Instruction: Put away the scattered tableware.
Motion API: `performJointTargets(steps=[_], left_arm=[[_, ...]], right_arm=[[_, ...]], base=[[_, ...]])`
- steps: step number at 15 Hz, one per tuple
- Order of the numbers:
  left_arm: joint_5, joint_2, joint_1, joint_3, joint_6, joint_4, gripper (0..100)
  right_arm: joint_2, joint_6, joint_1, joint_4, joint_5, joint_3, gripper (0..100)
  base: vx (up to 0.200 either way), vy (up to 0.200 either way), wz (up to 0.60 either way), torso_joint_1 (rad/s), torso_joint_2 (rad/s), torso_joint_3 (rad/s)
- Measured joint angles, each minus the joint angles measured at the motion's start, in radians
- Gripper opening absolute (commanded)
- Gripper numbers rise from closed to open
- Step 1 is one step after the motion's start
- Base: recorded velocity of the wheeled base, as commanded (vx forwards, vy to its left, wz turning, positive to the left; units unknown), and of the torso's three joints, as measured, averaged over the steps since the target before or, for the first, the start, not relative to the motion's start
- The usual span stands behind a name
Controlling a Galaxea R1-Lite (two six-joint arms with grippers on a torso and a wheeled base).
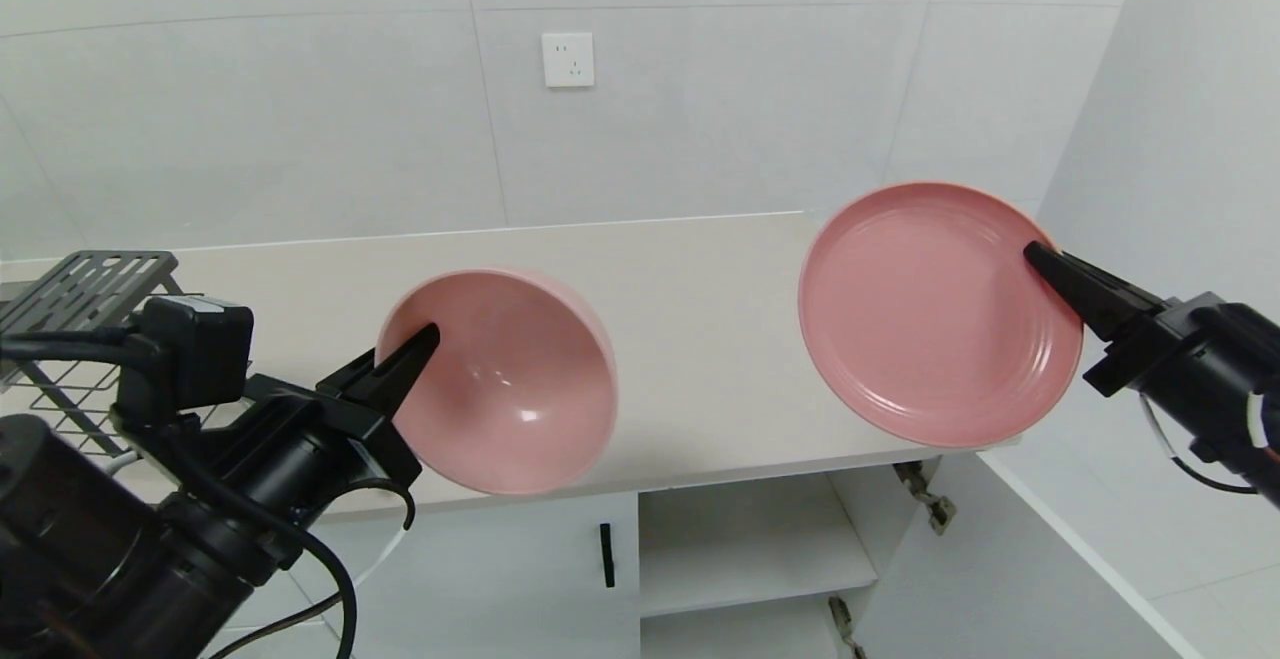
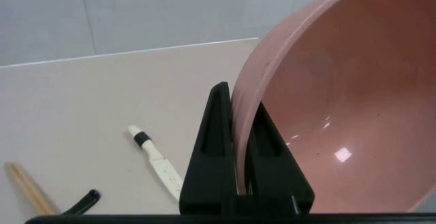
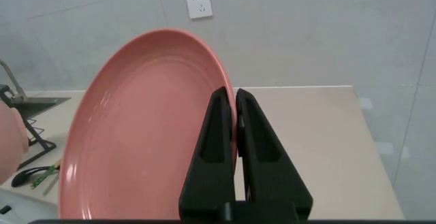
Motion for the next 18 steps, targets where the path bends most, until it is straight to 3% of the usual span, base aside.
performJointTargets(steps=[7,9,12,18], left_arm=[[0.002,-0.015,-0.001,-0.002,0.021,-0.001,0],[0.004,-0.018,-0.001,0.005,0.047,0.0,0],[0.003,-0.021,-0.003,0.009,0.048,-0.001,0],[0.0,-0.023,0.001,0.023,0.052,0.0,0]], right_arm=[[0.013,0.0,0.018,0.0,0.0,0.006,0],[0.014,0.0,0.027,0.0,0.0,0.008,0],[0.014,0.0,0.03,-0.001,0.001,0.008,0],[0.014,0.0,0.03,0.0,0.0,0.006,0]], base=[[-0.029,0.0,0.0,-0.001,0.0,0.002],[0.0,0.0,0.0,0.0,0.0,0.0],[0.0,0.0,0.0,-0.022,0.04,0.02],[0.0,0.0,0.0,-0.228,0.47,0.225]])
